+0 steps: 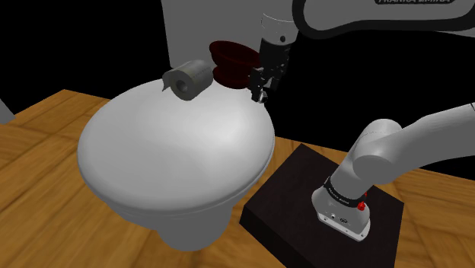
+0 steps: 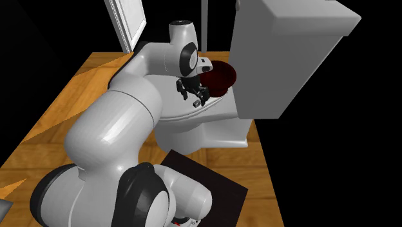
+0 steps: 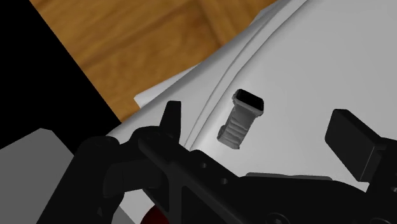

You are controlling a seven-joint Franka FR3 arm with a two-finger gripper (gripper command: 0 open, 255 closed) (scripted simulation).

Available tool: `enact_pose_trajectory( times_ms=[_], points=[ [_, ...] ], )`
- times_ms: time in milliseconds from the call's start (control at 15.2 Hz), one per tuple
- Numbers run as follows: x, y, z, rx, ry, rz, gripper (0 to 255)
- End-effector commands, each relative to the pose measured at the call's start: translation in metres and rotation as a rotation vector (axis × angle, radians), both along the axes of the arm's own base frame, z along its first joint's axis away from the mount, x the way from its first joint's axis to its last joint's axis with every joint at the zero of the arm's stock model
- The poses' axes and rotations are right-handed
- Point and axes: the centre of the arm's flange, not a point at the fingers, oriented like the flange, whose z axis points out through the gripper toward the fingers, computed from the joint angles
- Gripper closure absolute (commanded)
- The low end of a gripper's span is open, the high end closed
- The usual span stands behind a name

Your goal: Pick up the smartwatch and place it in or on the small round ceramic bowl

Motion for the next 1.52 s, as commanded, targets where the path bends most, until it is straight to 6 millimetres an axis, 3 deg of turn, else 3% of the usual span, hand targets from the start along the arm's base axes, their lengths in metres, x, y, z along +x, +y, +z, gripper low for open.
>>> enact_pose_trajectory(
  times_ms=[0,66,594,660,1254,1452],
  points=[
    [0.0,0.0,-0.01,0.0,-0.001,0.0,0],
    [0.0,-0.001,-0.019,0.0,-0.001,0.0,0],
    [0.0,-0.001,-0.018,0.0,-0.001,0.0,0],
    [0.0,-0.001,-0.018,0.0,-0.001,0.0,255],
    [0.0,-0.001,-0.019,0.0,-0.001,0.0,255],
    [0.0,-0.001,-0.003,0.0,-0.001,0.0,255]
  ],
)
